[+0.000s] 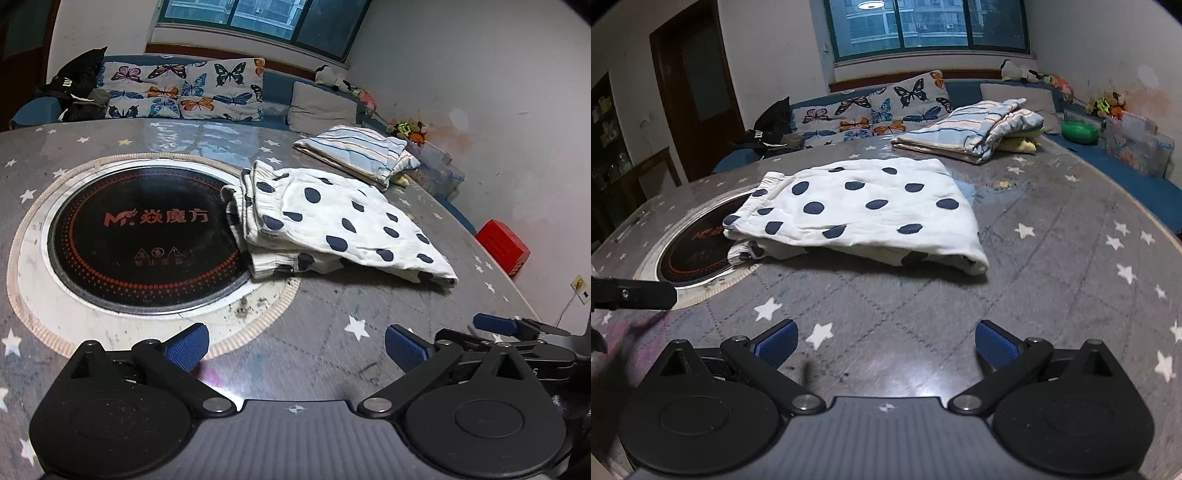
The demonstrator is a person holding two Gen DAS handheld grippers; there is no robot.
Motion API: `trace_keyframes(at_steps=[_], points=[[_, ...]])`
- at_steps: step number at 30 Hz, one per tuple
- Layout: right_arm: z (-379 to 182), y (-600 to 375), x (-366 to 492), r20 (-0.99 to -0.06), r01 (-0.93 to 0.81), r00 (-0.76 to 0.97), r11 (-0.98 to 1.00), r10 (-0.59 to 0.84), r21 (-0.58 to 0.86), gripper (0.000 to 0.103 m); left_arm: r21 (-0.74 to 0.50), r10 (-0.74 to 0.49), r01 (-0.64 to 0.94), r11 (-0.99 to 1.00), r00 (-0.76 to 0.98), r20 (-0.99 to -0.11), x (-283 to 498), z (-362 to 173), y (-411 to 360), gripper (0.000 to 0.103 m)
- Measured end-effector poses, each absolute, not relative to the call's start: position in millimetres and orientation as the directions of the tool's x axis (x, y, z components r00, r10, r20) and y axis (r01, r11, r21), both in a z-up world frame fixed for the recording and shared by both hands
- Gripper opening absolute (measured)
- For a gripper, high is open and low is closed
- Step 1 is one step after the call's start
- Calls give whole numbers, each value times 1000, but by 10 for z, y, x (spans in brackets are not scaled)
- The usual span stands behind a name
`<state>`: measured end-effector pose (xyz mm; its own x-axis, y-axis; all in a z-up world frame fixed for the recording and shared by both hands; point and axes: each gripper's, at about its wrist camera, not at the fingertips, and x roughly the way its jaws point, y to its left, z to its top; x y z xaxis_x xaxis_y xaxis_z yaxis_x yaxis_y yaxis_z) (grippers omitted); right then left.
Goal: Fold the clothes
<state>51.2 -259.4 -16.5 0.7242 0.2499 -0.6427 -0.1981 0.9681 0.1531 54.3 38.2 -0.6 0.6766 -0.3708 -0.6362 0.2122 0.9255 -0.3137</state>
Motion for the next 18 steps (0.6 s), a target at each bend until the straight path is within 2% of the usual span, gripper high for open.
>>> trace_keyframes(at_steps=[18], points=[[-212,-2567,374,-660,-150,726,981,194,124,103,-315,-372,213,925,676,-636,379,-34,397,103]])
